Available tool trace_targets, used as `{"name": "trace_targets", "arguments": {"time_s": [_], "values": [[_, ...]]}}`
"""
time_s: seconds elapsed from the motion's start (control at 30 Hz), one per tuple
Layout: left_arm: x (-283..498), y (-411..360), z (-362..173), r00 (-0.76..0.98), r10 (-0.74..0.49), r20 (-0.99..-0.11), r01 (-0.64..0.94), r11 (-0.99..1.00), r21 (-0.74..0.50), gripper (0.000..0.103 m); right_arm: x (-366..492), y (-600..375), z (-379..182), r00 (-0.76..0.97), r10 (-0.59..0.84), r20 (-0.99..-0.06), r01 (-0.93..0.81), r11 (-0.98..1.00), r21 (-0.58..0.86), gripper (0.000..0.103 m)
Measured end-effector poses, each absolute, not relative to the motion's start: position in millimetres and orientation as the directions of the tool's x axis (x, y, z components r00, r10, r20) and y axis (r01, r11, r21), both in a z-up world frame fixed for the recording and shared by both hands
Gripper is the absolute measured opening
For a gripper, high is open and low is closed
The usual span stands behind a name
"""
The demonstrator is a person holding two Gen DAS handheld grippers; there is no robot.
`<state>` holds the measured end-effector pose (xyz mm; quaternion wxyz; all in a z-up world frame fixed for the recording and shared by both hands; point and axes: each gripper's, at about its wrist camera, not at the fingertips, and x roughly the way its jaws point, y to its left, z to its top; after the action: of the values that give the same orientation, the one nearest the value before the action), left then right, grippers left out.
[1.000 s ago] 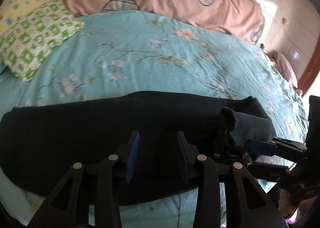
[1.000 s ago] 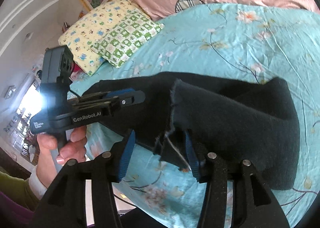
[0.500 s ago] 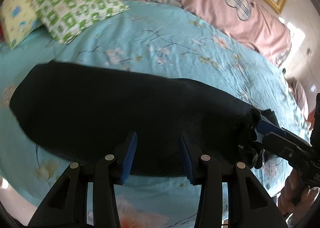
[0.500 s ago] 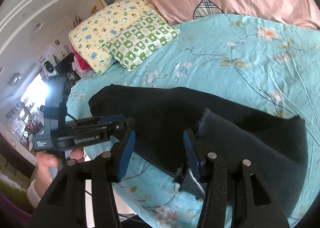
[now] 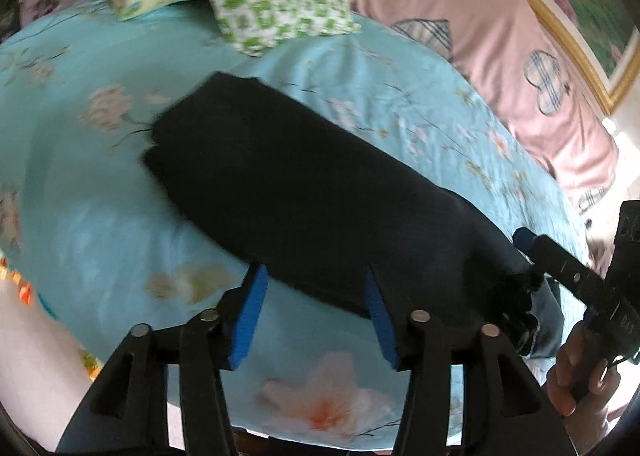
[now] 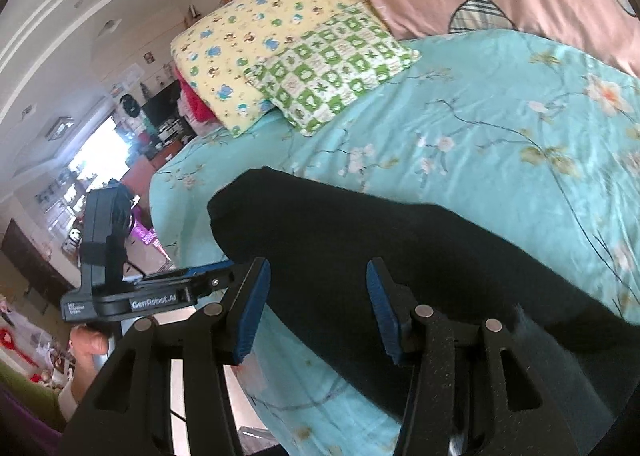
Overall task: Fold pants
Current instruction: 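Grasp the folded black pants end with the left gripper while the right gripper grasps beside it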
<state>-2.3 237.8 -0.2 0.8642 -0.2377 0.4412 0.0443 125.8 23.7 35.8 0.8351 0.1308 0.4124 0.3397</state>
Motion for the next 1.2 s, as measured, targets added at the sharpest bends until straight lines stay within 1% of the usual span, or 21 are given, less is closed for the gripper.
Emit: {"name": "trace_targets", "arguments": {"time_s": [0.13,0.37,0.43,0.53,0.83,1.2], "values": [[-10.6,262.2,-5.9,0.602,-0.103,-0.792,-0.354,0.854,-0.380,0.052,143.0,39.4,35.6,0.400,0.696,-0.597,-0.479,0.714,0.511,0.052],[-11.9,298.7,-17.9,0.597,-0.097,-0.796,-0.436,0.794,-0.424,0.052,173.2,73.8,31.4,0.324,0.719,-0.615,-0.528,0.677,0.513,0.052],[-10.9,306.8,-19.8,0.599,-0.097,-0.795,-0.454,0.776,-0.437,0.055,182.3,85.2,29.8,0.295,0.725,-0.622,-0.546,0.662,0.513,0.052],[-6.4,314.1,-21.8,0.595,-0.091,-0.799,-0.477,0.760,-0.442,0.055,196.2,99.7,26.4,0.261,0.730,-0.631,-0.565,0.646,0.513,0.052],[8.4,326.3,-31.0,0.586,-0.086,-0.806,-0.508,0.735,-0.449,0.056,237.1,131.1,15.2,0.180,0.749,-0.638,-0.581,0.604,0.545,0.052],[23.7,331.1,-34.2,0.582,-0.083,-0.809,-0.517,0.730,-0.447,0.058,279.6,172.9,-2.5,0.039,0.755,-0.655,-0.613,0.535,0.581,0.052]]}}
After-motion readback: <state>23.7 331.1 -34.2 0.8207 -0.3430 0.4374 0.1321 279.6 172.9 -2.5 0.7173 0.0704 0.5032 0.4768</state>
